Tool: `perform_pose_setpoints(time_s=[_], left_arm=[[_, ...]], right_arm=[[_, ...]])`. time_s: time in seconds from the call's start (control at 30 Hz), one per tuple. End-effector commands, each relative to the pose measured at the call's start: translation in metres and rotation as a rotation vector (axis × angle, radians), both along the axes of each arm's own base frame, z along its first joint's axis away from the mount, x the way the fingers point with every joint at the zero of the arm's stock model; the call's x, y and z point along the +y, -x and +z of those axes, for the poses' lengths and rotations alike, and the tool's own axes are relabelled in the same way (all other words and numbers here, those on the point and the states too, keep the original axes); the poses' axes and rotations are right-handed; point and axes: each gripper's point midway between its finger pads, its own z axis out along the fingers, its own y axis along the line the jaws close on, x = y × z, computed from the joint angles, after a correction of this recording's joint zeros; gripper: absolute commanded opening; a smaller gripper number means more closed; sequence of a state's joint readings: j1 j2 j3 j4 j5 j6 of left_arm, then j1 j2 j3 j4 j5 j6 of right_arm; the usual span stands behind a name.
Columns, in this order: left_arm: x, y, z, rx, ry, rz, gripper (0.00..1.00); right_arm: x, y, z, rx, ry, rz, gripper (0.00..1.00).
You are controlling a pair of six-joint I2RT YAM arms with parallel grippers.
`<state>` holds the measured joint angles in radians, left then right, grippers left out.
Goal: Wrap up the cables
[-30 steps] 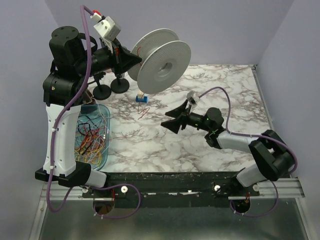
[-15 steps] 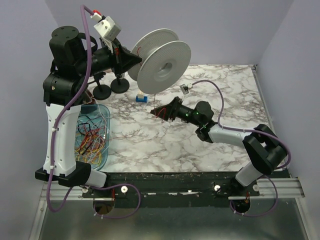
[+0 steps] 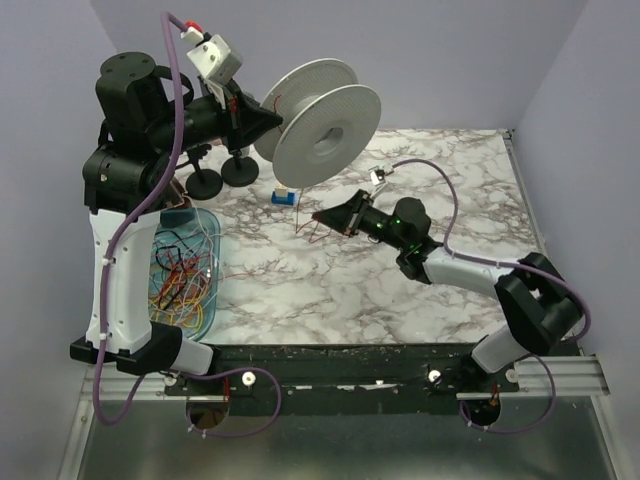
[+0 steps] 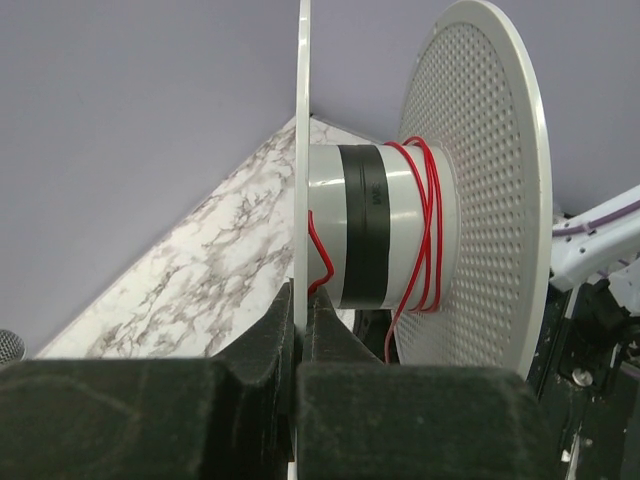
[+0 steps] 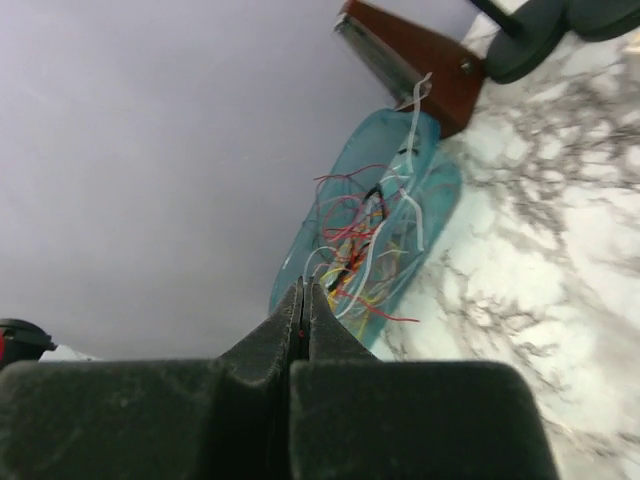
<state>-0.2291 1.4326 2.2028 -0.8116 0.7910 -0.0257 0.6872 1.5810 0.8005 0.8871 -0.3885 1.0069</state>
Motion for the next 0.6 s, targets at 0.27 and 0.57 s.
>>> perform_pose_setpoints(time_s=[0.27, 0.57], left_arm=[[0.004, 0.046, -0.099, 0.005, -0.338, -0.192, 0.0], [-0.022, 0.088, -0.173, 0.186, -0.456, -0.374, 0.0]], right_arm=[[-0.175, -0.07, 0.095, -0.364, 0.496, -0.595, 0.01], [-0.162, -0.069, 0.2, -0.551, 0.512, -0.569, 0.01]])
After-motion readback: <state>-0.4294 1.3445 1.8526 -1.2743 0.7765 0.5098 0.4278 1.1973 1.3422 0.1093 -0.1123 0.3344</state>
